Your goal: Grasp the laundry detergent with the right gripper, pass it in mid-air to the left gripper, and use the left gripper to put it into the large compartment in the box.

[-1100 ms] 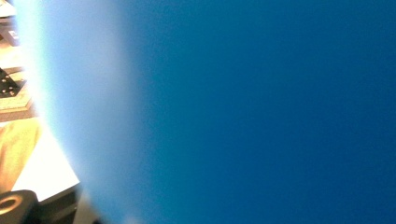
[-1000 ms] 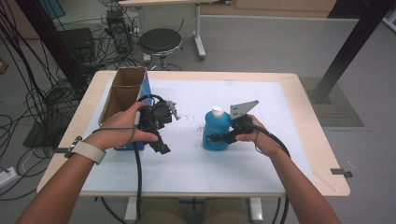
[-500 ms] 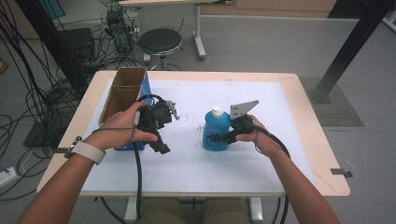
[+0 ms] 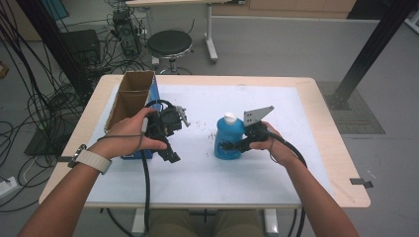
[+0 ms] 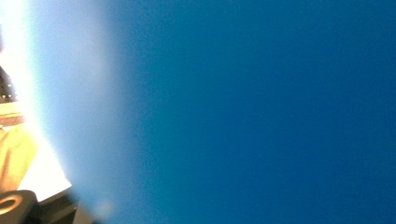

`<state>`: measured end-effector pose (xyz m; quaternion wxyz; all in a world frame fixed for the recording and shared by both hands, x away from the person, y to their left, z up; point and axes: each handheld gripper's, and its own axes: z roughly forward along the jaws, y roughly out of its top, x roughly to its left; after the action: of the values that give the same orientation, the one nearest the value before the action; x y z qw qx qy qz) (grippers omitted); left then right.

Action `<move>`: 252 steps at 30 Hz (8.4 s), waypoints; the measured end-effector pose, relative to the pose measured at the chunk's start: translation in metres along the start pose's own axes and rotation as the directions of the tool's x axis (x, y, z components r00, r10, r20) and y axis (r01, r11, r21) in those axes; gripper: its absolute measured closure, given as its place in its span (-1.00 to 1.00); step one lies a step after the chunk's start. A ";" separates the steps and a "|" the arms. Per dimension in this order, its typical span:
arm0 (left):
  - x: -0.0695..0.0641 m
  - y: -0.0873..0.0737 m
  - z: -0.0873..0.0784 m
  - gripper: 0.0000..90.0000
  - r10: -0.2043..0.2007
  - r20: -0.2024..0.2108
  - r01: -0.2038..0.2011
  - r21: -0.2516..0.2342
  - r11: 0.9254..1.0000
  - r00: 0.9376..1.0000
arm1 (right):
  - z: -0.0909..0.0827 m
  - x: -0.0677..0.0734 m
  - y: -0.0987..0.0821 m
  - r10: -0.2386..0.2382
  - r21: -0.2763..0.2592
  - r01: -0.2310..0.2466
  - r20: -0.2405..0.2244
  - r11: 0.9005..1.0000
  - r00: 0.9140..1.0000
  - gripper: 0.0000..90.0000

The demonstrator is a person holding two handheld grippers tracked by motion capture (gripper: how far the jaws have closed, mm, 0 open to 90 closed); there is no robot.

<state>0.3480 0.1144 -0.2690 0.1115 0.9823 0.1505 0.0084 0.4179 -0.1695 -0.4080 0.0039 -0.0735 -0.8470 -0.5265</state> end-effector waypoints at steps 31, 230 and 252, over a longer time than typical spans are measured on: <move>-0.004 0.009 -0.015 -0.75 0.015 -0.027 -0.015 -0.009 1.000 1.000 | 0.000 0.001 0.001 -0.005 0.003 0.005 0.021 1.000 1.000 -0.05; -0.022 0.133 -0.067 -0.80 0.242 -0.003 -0.238 0.159 0.958 0.970 | 0.012 0.052 0.082 -0.054 0.093 0.066 -0.118 0.994 0.991 -0.05; -0.020 0.133 -0.060 -0.80 0.237 0.000 -0.234 0.159 0.959 0.971 | 0.014 0.054 0.084 -0.056 0.098 0.069 -0.127 0.993 0.990 -0.05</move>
<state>0.3649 -0.0019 -0.1803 0.0302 0.9988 0.0337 0.0190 0.3767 -0.1139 -0.3347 0.0438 -0.0139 -0.8729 -0.4858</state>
